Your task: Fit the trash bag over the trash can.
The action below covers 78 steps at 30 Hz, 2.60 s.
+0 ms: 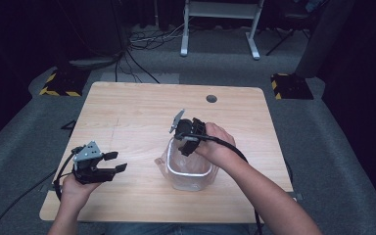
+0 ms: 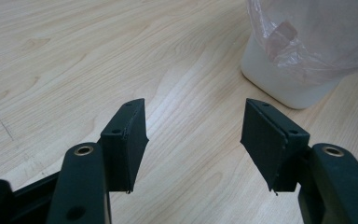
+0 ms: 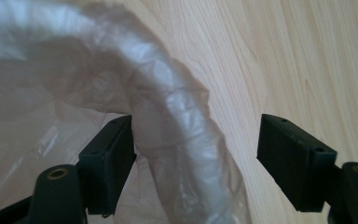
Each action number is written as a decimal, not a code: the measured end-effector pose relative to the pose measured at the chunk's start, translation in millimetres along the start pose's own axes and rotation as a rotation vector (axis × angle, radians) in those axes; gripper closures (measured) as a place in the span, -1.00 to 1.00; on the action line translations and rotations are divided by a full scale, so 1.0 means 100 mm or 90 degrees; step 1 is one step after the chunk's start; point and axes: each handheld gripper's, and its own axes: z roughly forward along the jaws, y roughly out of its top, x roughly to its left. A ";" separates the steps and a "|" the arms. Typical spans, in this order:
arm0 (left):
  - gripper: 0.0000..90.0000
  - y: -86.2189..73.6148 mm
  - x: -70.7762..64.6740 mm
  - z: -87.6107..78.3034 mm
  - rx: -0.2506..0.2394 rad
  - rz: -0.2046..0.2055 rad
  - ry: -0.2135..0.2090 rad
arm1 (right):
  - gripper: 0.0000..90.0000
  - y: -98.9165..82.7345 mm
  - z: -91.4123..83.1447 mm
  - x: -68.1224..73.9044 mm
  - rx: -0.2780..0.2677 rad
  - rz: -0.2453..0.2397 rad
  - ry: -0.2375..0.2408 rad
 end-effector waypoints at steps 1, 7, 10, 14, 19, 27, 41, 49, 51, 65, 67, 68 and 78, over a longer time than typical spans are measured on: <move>-0.11 0.00 0.00 0.00 0.000 -0.001 -0.001 | -0.38 0.01 0.01 0.02 0.011 -0.007 -0.009; -0.11 0.00 0.03 0.00 0.001 0.004 -0.002 | -0.40 -0.01 -0.11 0.04 -0.015 -0.005 -0.004; -0.11 0.01 0.03 0.02 -0.002 -0.005 -0.006 | -0.41 -0.07 -0.27 0.02 -0.047 0.010 0.008; -0.11 0.01 0.03 0.03 0.001 -0.003 -0.006 | -0.42 -0.16 -0.44 -0.02 -0.065 0.028 0.015; -0.11 0.01 0.03 0.03 0.003 -0.003 -0.006 | -0.41 -0.22 -0.39 -0.07 -0.019 0.030 -0.015; -0.12 0.00 0.03 0.05 0.010 -0.005 -0.010 | -0.38 -0.19 -0.23 -0.05 0.041 0.030 -0.061; -0.12 -0.01 0.08 0.00 0.009 -0.011 0.014 | -0.44 -0.66 -0.99 -0.08 -0.215 0.112 -0.009; -0.12 -0.01 0.13 -0.03 0.020 -0.018 0.037 | -0.45 -1.09 -1.24 -0.12 -0.232 0.172 -0.053; -0.12 -0.02 0.13 -0.04 0.025 -0.014 0.045 | -0.45 -1.20 -1.25 -0.13 -0.227 0.188 -0.059; -0.13 -0.09 0.18 -0.09 0.069 -0.042 0.099 | -0.46 -1.79 -1.15 -0.19 -0.203 0.276 -0.067; -0.13 -0.10 0.20 -0.09 0.076 -0.041 0.107 | -0.47 -1.87 -1.10 -0.18 -0.198 0.288 -0.070; -0.13 -0.11 0.20 -0.09 0.079 -0.042 0.108 | -0.49 -1.91 -1.08 -0.17 -0.197 0.298 -0.074; -0.14 -0.21 0.27 -0.09 0.110 -0.062 0.126 | -0.49 -2.27 -0.81 -0.10 -0.161 0.349 -0.067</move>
